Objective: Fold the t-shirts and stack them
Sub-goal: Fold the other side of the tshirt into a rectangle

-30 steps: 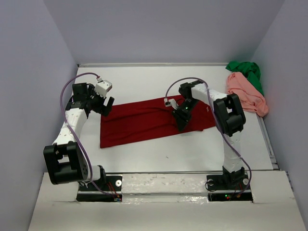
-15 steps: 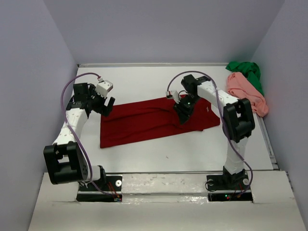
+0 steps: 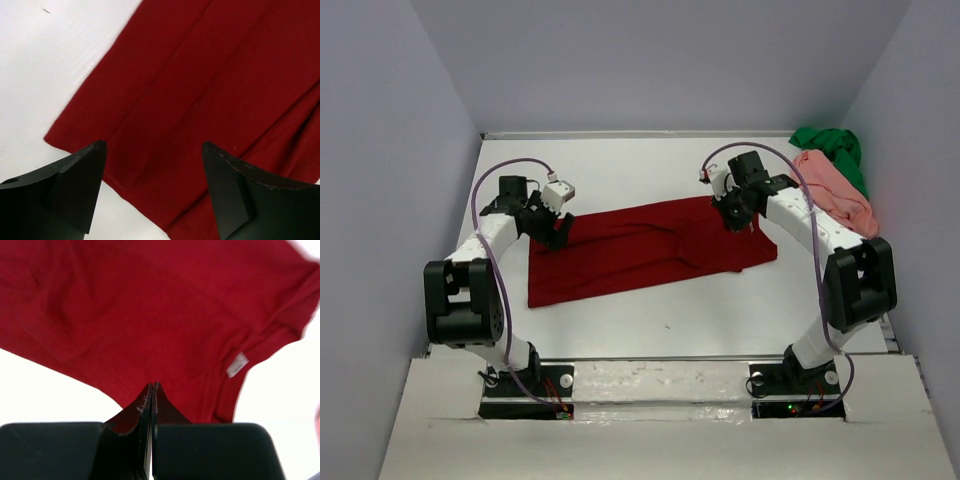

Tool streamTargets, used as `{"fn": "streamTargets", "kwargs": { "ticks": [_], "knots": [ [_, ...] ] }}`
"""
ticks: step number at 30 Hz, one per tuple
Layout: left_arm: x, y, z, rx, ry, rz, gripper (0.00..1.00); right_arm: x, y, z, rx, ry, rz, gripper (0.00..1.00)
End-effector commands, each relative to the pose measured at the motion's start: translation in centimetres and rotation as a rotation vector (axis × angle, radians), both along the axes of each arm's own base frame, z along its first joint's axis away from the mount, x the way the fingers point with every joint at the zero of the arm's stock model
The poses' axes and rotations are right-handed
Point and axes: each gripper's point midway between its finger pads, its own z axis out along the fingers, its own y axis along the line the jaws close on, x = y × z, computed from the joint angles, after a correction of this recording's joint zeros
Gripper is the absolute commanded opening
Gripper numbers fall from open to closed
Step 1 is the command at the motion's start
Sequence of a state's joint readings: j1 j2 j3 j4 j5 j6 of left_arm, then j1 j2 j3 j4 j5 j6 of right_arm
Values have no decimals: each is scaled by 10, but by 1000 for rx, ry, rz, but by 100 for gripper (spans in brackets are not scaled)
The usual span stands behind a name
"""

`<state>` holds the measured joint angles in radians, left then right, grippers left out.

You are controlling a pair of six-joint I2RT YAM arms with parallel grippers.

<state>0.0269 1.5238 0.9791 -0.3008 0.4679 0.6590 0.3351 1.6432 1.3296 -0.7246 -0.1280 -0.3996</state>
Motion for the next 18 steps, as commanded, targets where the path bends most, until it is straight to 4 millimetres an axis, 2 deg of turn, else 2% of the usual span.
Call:
{"fn": "streamTargets", "kwargs": {
  "ticks": [1,9,14,18],
  "knots": [
    [3,-6,-3,-8,13,-56,84,1,-3,-18,-6,19,-45,0],
    [10,14,-11,107,16,-45,68,-1,-6,-40,-43,69,-39,0],
    [9,23,-17,164,20,-42,68,0,-7,-47,-54,90,-38,0],
    [7,26,-22,152,34,-50,62,0,-7,-53,-62,104,-36,0]
  ]
}}
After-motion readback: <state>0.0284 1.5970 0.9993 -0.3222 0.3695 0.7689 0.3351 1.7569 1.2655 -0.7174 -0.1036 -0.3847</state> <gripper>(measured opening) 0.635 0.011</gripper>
